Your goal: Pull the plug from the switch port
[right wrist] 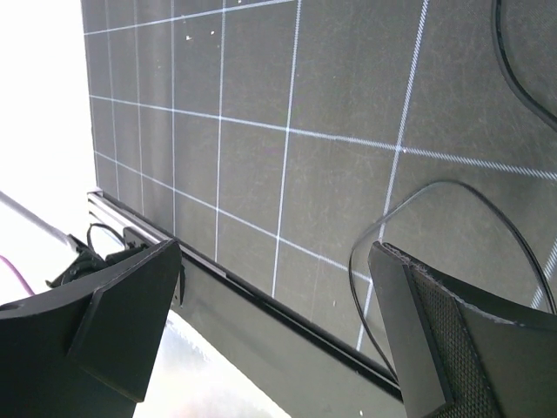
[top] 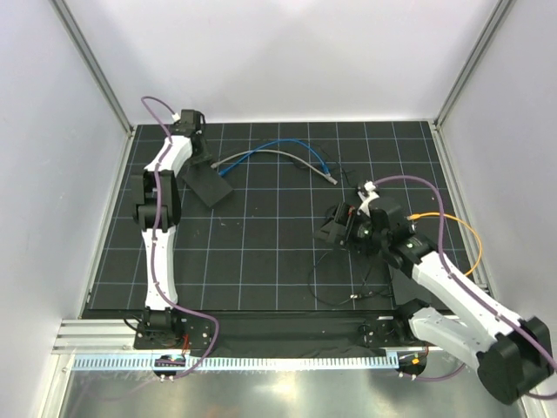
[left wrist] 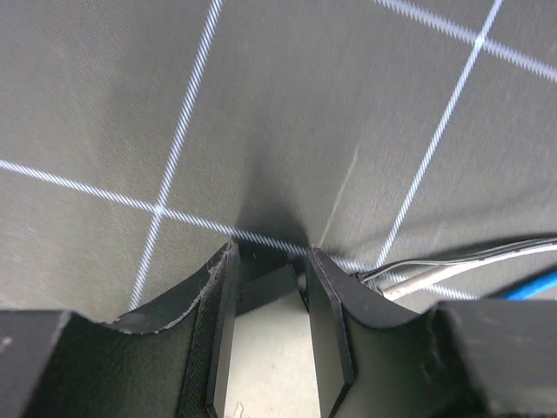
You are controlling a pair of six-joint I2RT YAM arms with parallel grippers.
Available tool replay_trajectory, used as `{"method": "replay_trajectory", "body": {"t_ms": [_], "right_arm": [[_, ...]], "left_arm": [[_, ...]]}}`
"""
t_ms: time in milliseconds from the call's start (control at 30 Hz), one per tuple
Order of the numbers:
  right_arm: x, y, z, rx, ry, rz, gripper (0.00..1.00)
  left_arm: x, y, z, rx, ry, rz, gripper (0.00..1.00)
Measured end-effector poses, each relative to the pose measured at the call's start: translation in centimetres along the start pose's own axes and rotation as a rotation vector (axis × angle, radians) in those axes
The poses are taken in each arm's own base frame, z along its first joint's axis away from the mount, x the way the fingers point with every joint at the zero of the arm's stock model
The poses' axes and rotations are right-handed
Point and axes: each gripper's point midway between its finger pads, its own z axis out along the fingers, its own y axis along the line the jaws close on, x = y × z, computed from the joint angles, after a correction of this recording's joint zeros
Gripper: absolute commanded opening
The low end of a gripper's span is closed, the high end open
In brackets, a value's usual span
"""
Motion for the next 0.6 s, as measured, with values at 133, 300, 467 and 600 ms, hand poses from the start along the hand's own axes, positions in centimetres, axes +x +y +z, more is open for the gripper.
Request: {"method": "replay_trajectory", "body": {"t_ms": [133, 300, 467, 600], "right_arm": [[-0.9, 0.2, 2.3, 0.008, 0.017, 0.027, 1.0], [-3.5, 2.3, 5.9, -0.029, 0.0, 0.038, 0.99], [-6.1, 5.1, 11.1, -0.07, -0.01, 0.048, 0.98], [-7.7, 6.0, 15.9, -0.08, -0.008, 0.075, 0.99]], "left_arm": [[1.2, -0.2, -0.4, 0.031, 0.032, -0.022, 0.37], [3.1, -0.1, -1.8, 0.057, 0.069, -0.043, 0.37], [4.4, -0.4, -2.7, 0.085, 0.103, -0.053, 0.38], [5.3, -0.9, -3.4, 0.106, 0.124, -0.067, 0.39]]}}
